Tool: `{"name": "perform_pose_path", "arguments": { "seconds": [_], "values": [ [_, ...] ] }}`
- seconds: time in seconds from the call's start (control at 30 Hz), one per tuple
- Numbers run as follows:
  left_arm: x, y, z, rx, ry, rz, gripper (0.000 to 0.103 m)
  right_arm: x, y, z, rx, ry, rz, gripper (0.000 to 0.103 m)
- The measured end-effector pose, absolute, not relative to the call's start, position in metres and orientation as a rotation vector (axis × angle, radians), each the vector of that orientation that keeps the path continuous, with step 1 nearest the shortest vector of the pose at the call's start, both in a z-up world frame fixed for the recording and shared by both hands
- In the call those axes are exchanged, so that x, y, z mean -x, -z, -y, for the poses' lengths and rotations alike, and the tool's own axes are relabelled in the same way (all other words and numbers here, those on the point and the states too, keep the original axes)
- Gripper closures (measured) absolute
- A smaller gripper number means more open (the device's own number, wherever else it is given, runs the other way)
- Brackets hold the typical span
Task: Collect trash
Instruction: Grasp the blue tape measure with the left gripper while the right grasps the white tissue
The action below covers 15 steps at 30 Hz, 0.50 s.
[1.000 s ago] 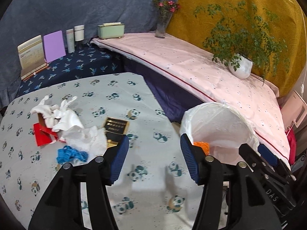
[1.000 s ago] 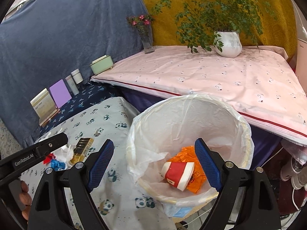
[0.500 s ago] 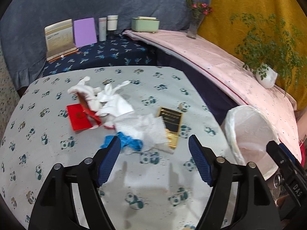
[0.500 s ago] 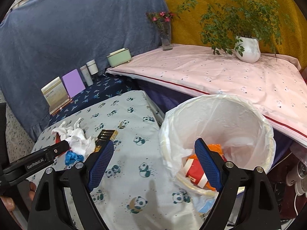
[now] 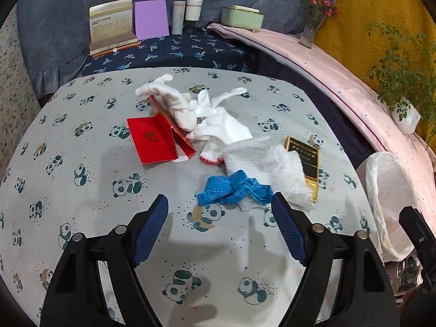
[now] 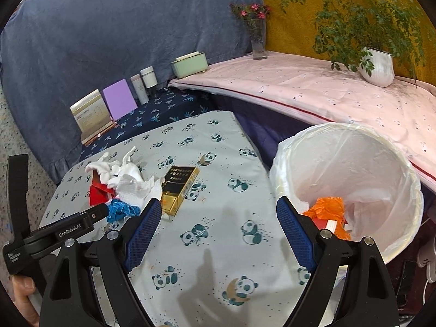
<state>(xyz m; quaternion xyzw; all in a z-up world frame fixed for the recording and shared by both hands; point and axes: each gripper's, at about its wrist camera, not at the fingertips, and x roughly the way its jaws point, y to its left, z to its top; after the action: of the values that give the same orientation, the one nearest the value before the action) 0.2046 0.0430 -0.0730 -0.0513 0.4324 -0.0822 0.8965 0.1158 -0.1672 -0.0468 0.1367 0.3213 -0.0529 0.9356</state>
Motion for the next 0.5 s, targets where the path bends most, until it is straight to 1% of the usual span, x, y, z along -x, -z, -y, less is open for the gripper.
{"name": "perform_pose_path", "arguments": {
  "seconds": [0.37,0.43,0.47,0.5],
  "values": [
    [-0.23,0.095,-0.035,0.101,0.213,-0.947,0.029,-0.144,0.066,0.145,-0.26,0.074,-0.705,0.02],
    [-0.232,0.097,-0.032,0.098,0.228,-0.949,0.038,-0.148,0.069,0.142,-0.259,0.069,-0.711,0.02],
    [-0.234,0.098,-0.032,0.097,0.24,-0.956,0.051,-0.149,0.07,0.141,-0.258,0.067,-0.714,0.02],
    [-0.235,0.1,-0.032,0.101,0.253,-0.968,0.055,-0.151,0.071,0.139,-0.256,0.064,-0.718,0.02]
  ]
}}
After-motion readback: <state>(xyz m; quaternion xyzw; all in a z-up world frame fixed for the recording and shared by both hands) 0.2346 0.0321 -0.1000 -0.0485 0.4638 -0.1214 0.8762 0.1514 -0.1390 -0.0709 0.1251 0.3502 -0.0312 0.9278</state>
